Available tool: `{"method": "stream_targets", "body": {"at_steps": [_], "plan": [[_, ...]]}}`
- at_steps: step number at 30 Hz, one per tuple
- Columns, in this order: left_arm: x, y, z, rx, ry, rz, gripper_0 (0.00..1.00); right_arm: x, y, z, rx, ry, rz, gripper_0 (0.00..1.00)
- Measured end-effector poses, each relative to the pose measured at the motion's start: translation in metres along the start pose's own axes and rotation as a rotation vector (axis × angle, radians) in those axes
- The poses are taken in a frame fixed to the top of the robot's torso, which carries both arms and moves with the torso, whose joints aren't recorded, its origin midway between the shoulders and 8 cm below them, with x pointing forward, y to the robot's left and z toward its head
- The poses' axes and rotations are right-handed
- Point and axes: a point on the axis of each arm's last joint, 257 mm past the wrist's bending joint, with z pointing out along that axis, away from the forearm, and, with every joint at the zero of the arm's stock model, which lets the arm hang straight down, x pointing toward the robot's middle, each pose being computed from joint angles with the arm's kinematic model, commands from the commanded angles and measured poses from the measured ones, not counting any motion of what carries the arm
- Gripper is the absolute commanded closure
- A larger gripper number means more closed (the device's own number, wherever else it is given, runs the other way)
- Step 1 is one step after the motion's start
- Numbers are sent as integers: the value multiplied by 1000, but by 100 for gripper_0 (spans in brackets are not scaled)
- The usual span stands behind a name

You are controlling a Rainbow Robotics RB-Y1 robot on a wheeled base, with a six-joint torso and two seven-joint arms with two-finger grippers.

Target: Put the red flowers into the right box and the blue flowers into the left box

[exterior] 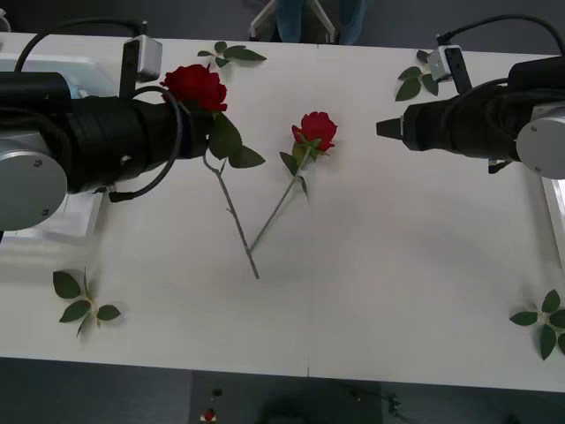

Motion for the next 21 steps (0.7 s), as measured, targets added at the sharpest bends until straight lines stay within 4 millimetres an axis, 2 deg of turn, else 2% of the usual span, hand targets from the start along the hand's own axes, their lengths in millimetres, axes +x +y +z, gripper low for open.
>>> {"method": "stream_targets", "body": {"at_steps": [4,7,10,12,16,21], "plan": [[-8,-40,8,118,-66,167,100,7,0,0,-8,10,-75,0],[-15,-69,8,216,-116,194,100,12,-3,-1,-13,8,-81,0],[-24,-91,4,310,-180,200,100,15,-6,-3,-17,-2,-80,0],[-23,-104,-2,389,-215,232,100,18,-7,-3,-17,-3,-83,0],[-11,-114,-11,515,-288,328,100,21,-3,-3,-33,4,-65,0],[2,-97,-14,590,-400,384,100,21,0,-3,-41,5,-64,0]]}}
